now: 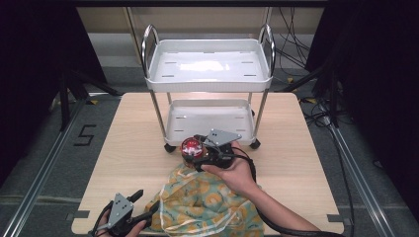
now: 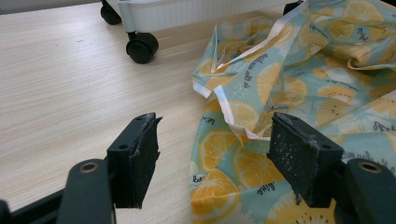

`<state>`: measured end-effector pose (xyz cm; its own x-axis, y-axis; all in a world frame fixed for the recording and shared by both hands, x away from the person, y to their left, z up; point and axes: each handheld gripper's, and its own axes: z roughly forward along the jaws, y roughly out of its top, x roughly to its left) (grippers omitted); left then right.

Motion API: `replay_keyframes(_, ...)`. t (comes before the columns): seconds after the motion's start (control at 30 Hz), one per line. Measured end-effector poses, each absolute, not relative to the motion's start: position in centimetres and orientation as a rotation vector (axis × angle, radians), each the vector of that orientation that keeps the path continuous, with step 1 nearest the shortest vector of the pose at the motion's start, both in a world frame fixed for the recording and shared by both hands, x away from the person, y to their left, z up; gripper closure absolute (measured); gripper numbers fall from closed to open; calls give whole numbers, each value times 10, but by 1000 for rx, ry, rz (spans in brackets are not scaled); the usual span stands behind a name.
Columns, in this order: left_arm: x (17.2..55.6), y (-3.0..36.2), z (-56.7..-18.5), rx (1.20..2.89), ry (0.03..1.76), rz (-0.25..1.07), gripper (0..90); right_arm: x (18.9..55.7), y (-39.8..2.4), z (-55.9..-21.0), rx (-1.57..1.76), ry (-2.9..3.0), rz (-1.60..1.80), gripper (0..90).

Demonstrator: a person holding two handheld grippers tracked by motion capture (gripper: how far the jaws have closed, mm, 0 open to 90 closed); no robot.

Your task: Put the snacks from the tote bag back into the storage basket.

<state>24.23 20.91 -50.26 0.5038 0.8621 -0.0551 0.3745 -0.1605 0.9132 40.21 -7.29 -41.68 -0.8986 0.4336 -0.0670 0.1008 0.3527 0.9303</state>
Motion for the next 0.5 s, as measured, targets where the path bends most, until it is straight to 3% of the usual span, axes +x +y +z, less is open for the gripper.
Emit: replay_keyframes(0.5,243,210,-503,1760,1048,616,322,407,-62,-414,483,2306,1563,267)
